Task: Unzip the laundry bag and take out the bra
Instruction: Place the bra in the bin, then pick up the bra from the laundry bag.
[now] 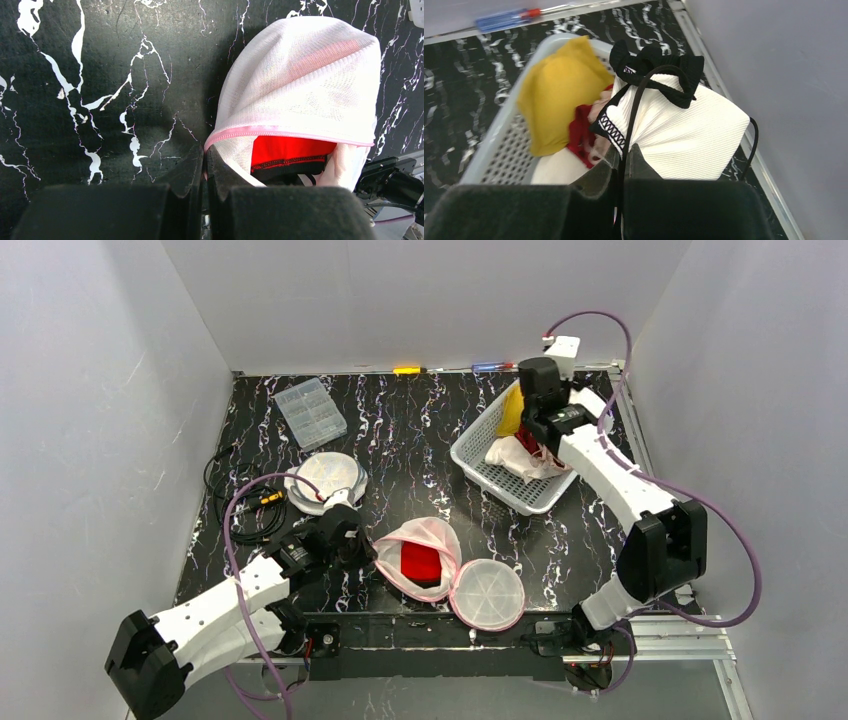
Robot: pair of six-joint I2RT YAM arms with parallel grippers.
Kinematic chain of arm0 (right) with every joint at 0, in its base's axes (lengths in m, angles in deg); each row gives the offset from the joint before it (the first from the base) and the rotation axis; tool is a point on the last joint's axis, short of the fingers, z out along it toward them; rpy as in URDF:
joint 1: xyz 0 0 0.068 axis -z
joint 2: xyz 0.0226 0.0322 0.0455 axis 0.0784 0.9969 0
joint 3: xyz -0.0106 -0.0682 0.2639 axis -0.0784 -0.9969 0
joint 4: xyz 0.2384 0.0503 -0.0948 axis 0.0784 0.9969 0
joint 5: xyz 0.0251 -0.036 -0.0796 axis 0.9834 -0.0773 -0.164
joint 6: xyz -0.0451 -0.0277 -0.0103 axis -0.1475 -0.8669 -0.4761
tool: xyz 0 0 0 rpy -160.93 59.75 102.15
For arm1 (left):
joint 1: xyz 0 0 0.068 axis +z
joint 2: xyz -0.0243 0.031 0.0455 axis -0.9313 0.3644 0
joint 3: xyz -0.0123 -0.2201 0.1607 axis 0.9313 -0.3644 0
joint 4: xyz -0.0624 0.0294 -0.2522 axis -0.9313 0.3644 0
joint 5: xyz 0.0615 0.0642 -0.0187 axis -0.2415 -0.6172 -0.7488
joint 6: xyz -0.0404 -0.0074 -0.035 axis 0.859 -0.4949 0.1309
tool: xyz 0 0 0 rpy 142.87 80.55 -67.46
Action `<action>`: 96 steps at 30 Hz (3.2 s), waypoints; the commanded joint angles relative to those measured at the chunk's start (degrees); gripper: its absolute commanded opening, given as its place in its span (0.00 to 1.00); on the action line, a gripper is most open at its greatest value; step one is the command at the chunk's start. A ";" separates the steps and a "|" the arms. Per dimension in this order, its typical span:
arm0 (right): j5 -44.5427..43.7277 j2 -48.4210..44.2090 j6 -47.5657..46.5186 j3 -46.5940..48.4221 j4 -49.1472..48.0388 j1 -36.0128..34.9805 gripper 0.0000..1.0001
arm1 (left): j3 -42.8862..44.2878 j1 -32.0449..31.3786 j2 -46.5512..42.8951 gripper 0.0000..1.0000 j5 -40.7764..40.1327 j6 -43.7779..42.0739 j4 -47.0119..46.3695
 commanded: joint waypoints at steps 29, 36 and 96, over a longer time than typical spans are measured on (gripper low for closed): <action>5.14 -14.92 1.99 0.89 5.08 -19.65 0.99 | 1.83 0.24 -1.19 0.00 1.43 -0.11 0.49; 29.29 -22.79 3.01 -11.21 4.61 -34.15 0.78 | 2.21 0.30 -2.59 0.00 1.71 -1.03 2.49; 5.25 5.52 22.91 -31.24 -10.62 -55.33 0.34 | -6.09 0.25 -6.18 0.00 -0.35 -0.01 7.99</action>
